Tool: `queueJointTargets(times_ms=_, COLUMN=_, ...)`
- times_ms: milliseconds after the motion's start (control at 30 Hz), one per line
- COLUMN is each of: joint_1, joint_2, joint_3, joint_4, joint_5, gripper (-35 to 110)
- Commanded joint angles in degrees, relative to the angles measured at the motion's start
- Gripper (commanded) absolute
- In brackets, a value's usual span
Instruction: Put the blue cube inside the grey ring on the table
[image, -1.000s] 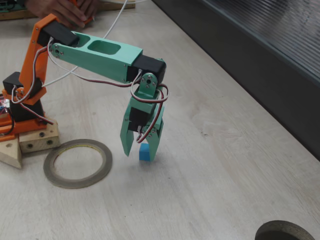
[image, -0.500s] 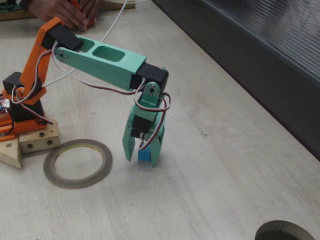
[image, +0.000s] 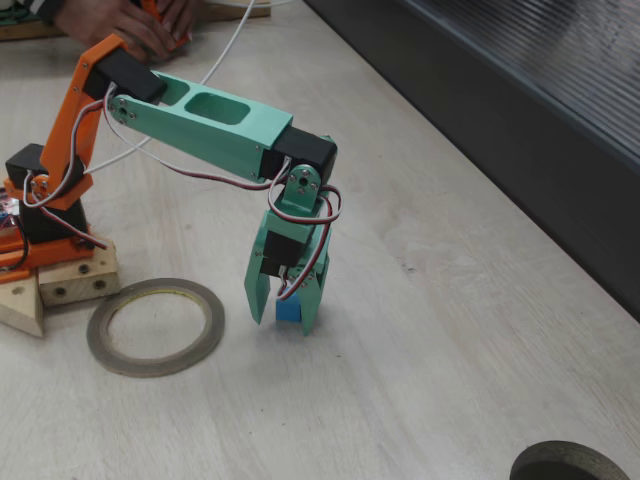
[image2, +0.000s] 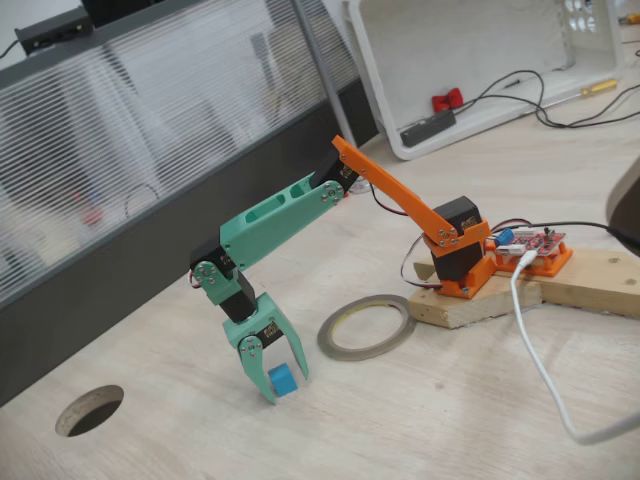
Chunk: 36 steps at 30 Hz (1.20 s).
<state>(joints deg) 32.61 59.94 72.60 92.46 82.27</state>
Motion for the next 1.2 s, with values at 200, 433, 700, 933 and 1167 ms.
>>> queueJointTargets(times_ms=200, joint_1=1.14, joint_2=1.23, joint_3=-0.62, joint_4=-0.35, joint_5=0.70, gripper=27)
queueJointTargets(times_ms=433, joint_1=1.05, joint_2=1.32, joint_3=-0.62, joint_4=-5.19, joint_5=0.79, gripper=12)
queueJointTargets(times_ms=700, joint_1=1.05, joint_2=1.41, joint_3=-0.62, joint_4=-6.86, joint_5=0.79, gripper=6)
queueJointTargets(times_ms=933, joint_1=1.05, joint_2=5.27, joint_3=-0.62, joint_4=-6.33, joint_5=0.79, gripper=5)
queueJointTargets(times_ms=1167, joint_1=1.05, joint_2=13.10, joint_3=-0.53, joint_4=-6.24, joint_5=0.79, gripper=5)
